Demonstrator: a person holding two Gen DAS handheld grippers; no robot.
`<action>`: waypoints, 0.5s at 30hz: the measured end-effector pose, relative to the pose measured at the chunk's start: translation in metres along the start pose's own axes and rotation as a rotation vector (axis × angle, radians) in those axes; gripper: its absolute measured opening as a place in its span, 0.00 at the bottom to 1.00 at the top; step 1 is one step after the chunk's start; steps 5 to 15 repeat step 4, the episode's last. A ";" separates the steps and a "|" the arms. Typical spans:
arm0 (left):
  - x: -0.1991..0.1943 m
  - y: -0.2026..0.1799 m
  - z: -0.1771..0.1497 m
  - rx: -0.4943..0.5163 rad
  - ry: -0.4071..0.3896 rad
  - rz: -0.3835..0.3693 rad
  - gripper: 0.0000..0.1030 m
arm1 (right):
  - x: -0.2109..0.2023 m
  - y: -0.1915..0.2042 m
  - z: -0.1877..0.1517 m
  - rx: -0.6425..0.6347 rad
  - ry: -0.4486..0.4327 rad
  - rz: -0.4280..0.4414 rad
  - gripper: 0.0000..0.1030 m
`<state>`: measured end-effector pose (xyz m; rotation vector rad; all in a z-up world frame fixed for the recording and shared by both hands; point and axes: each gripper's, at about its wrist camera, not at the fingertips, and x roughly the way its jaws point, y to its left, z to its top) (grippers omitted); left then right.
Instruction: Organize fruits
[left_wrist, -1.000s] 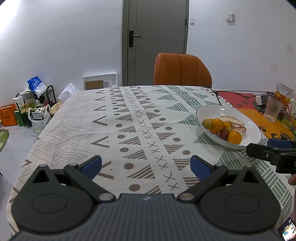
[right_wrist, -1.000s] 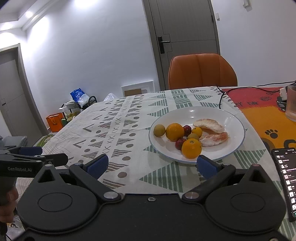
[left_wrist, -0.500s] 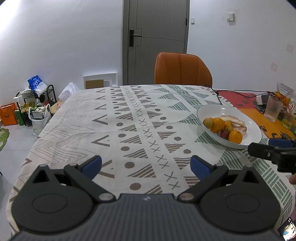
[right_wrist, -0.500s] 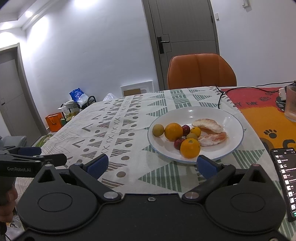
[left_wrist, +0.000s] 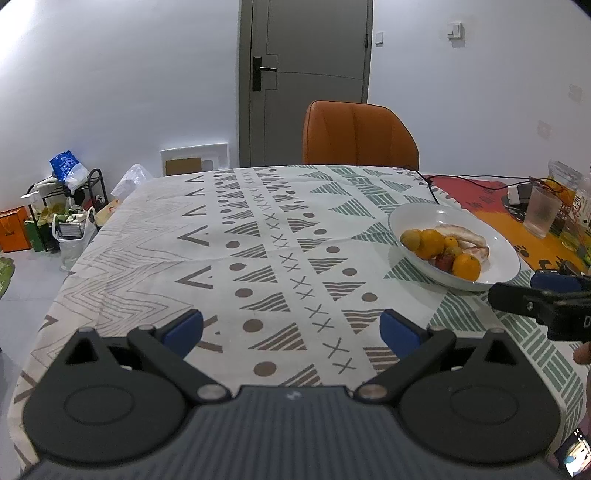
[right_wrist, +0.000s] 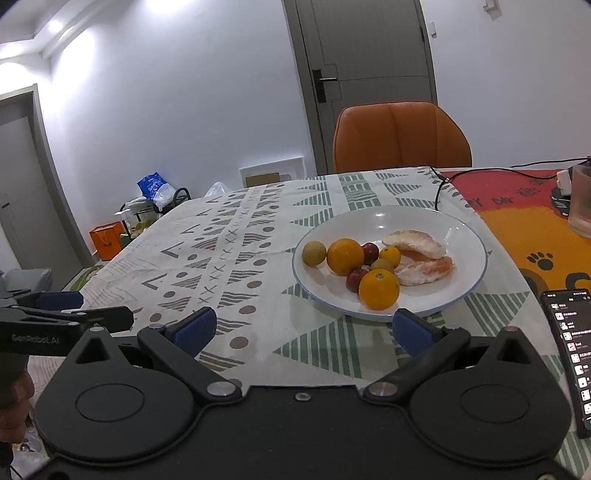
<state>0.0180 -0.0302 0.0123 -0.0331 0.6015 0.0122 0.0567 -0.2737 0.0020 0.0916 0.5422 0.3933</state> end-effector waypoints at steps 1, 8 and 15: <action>0.000 0.000 0.000 -0.001 0.000 0.000 0.98 | 0.001 0.000 0.000 0.001 0.001 -0.001 1.00; 0.001 0.000 0.000 -0.003 0.002 -0.001 0.98 | 0.002 0.000 -0.001 0.000 0.003 0.001 1.00; 0.001 0.000 0.000 -0.003 0.002 -0.001 0.98 | 0.002 0.000 -0.001 0.000 0.003 0.001 1.00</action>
